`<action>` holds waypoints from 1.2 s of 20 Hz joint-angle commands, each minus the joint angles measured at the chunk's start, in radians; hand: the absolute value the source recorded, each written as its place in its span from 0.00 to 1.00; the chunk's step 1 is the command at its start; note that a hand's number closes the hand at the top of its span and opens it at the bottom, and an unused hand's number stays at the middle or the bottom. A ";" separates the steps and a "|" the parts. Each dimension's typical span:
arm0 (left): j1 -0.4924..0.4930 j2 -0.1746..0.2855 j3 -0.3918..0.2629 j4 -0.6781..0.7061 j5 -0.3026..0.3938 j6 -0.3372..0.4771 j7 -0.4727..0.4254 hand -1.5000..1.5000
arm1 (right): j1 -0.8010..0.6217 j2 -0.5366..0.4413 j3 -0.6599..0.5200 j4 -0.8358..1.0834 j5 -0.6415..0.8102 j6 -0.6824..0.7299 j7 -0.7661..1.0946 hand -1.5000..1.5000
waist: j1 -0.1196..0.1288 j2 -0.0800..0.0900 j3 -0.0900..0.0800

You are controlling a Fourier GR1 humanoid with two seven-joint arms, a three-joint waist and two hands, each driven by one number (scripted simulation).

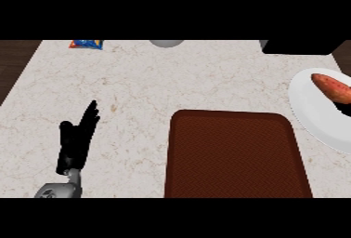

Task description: Pick the sweet potato from the tray and place it in the plate

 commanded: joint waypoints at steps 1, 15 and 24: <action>0.002 -0.003 -0.016 -0.021 -0.016 0.005 0.021 0.50 | -0.036 -0.051 -0.010 0.169 0.003 0.056 -0.073 1.00 | 0.016 0.006 0.002; -0.009 0.008 0.015 -0.003 0.001 -0.005 0.021 0.50 | -0.053 -0.063 -0.107 0.283 -0.123 0.276 -0.412 0.00 | -0.015 -0.003 0.004; 0.039 -0.010 -0.004 -0.032 0.001 -0.008 -0.007 0.50 | -0.053 -0.199 -0.293 0.386 -0.318 0.583 -0.398 0.00 | 0.006 0.004 0.004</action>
